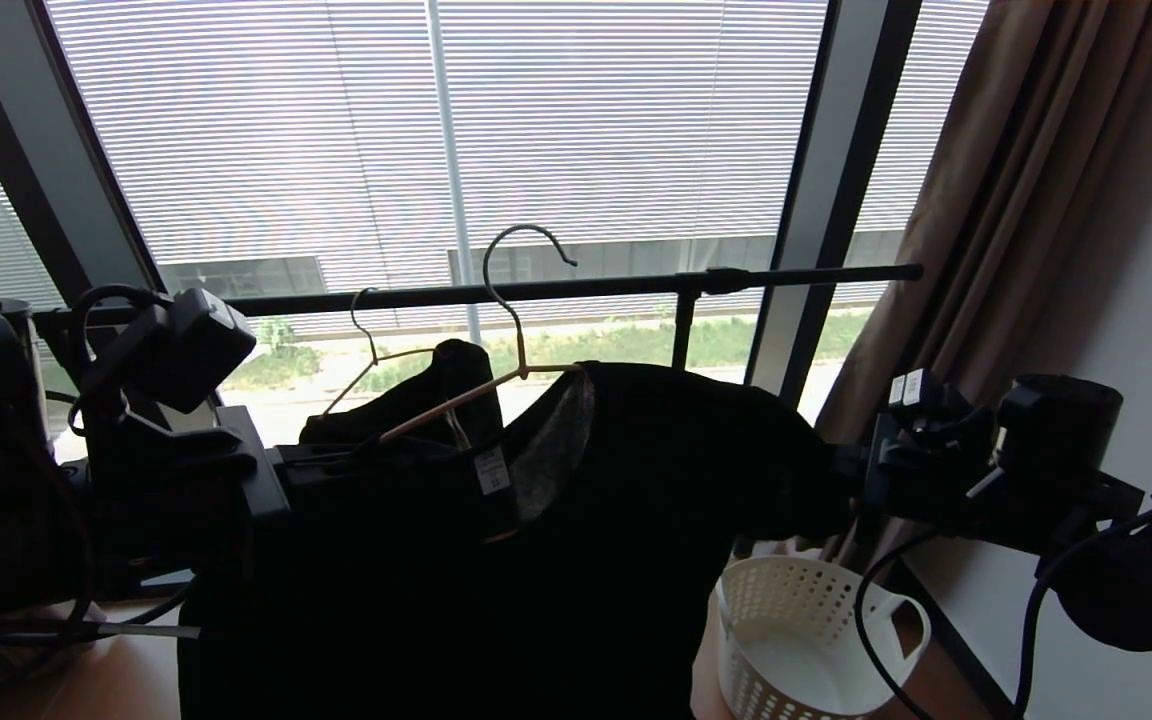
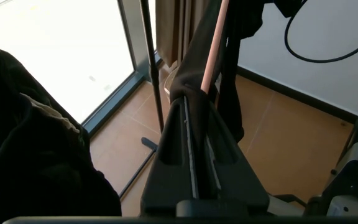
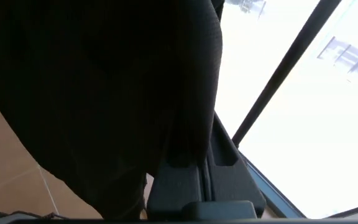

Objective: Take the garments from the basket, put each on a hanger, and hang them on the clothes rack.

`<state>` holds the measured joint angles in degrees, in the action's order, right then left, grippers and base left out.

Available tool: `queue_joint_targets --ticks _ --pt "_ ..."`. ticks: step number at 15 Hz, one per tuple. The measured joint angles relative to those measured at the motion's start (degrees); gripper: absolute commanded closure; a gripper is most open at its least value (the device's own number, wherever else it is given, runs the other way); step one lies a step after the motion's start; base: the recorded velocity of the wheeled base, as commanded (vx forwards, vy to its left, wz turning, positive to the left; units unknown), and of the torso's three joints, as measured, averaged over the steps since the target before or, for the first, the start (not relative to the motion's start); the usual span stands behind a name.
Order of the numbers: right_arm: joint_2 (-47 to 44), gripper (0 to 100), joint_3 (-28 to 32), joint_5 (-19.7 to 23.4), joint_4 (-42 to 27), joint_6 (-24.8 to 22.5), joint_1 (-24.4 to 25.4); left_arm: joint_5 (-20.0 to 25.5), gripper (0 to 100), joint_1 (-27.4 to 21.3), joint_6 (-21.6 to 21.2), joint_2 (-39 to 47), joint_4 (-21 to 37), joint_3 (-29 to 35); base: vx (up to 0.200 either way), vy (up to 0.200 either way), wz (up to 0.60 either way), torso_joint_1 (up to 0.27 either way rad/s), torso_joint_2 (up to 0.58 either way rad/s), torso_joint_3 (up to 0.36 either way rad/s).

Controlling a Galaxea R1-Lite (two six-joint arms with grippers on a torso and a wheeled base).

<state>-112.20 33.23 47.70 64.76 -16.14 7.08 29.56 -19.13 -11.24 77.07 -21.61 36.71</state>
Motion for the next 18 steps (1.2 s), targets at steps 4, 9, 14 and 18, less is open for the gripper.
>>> queue_joint_targets --ticks 4,9,14,18 --pt "-0.01 100 0.72 0.00 -0.06 0.07 -1.11 0.05 100 0.96 0.02 -0.39 0.02 0.00 0.000 0.000 0.00 0.000 0.00 0.000" --pt "-0.09 100 1.35 0.09 -0.09 0.07 -2.40 0.05 100 1.49 0.07 -1.11 0.00 -0.16 0.000 0.000 0.00 0.000 0.00 0.000" --pt "-0.56 100 2.21 0.02 -0.35 0.07 -3.40 0.05 100 2.05 0.38 -2.10 0.02 -1.07 0.000 0.000 0.00 0.000 0.00 0.000" --pt "-0.61 100 1.96 0.00 -0.44 0.00 -3.51 0.05 100 2.04 0.51 -2.40 0.00 -1.45 0.000 0.000 0.00 0.000 0.00 0.000"
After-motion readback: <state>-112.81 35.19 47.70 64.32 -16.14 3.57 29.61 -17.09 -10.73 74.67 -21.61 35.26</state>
